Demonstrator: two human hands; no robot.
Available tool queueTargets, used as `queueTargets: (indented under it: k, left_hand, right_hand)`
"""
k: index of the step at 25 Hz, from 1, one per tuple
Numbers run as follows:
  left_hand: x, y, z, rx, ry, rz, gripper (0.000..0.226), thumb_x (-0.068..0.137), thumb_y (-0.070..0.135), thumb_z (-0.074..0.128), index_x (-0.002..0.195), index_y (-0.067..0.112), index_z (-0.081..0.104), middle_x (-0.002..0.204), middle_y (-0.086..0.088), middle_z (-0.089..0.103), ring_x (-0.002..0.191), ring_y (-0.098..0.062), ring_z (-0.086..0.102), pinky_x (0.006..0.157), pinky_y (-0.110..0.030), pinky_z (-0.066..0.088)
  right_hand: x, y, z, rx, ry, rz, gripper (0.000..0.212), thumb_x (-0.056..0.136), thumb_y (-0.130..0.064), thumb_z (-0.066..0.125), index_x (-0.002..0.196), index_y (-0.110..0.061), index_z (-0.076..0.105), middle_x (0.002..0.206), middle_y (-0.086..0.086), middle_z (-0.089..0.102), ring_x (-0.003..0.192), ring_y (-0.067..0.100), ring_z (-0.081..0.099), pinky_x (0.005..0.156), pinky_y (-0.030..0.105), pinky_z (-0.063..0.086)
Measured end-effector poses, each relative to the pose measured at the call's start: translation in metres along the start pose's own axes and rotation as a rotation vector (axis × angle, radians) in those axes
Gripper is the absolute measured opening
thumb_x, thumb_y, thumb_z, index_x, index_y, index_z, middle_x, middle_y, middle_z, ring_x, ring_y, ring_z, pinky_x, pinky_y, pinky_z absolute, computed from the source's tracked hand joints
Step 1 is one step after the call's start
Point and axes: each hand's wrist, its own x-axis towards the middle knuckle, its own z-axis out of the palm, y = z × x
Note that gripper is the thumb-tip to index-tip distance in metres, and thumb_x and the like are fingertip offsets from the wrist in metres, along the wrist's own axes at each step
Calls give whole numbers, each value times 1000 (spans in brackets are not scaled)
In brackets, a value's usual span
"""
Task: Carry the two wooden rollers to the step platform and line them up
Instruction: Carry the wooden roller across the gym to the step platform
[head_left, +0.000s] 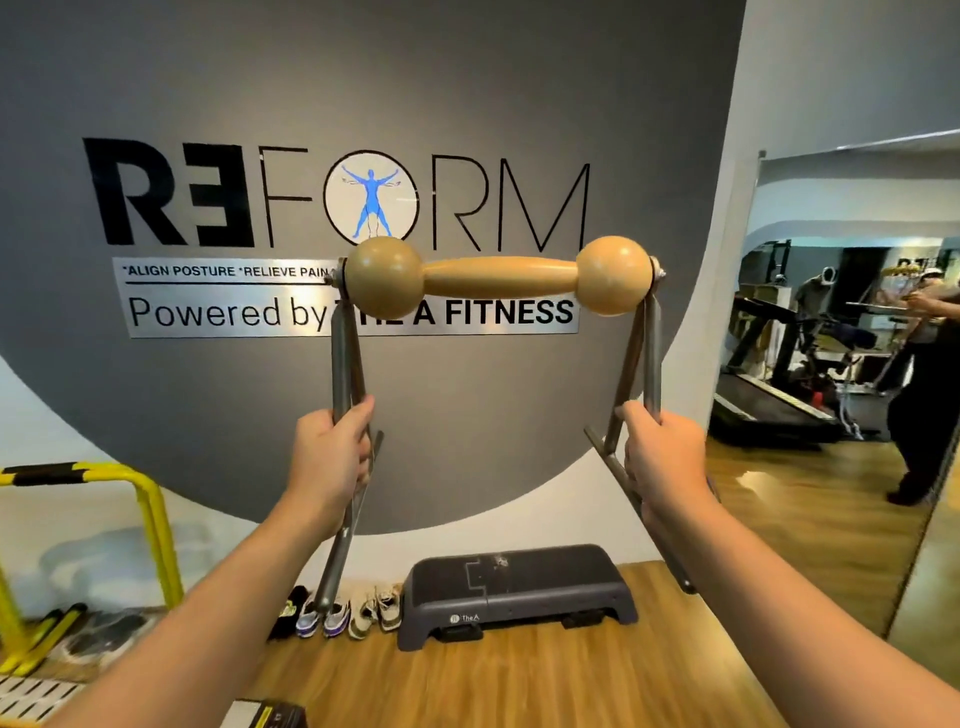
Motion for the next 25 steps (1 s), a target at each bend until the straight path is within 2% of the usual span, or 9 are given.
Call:
queueTargets:
  k: [5, 10, 17, 25]
  left_hand:
    - [98, -54, 44, 34, 62, -18, 34, 102, 35, 58, 79, 9, 56, 55, 0, 43, 44, -11, 37, 43, -25, 33]
    - [210, -120, 71, 40, 71, -51, 33, 101, 34, 59, 78, 10, 56, 54, 1, 44, 45, -13, 37, 44, -26, 32]
    - [357, -212, 96, -30, -9, -95, 32, 101, 29, 61, 74, 13, 53, 55, -1, 38, 46, -16, 32, 43, -27, 27]
    - [488, -311, 141, -59, -32, -107, 39, 102, 24, 59, 65, 17, 46, 53, 0, 35, 44, -15, 28, 41, -25, 25]
  right_hand:
    - [115, 47, 51, 11, 7, 1, 26, 89, -25, 59, 70, -11, 48, 69, 11, 37, 69, 27, 33, 58, 39, 26]
    - [220, 105, 118, -7, -1, 8, 29, 92, -20, 59, 69, -7, 49, 67, 13, 38, 69, 27, 35, 60, 40, 30]
    - [354, 179, 206, -36, 23, 40, 36, 93, -22, 60, 68, 2, 52, 65, 13, 42, 67, 28, 40, 61, 40, 35]
    - [484, 261, 278, -5, 39, 71, 41, 91, -15, 62, 55, -15, 42, 55, 1, 35, 61, 21, 33, 56, 35, 27]
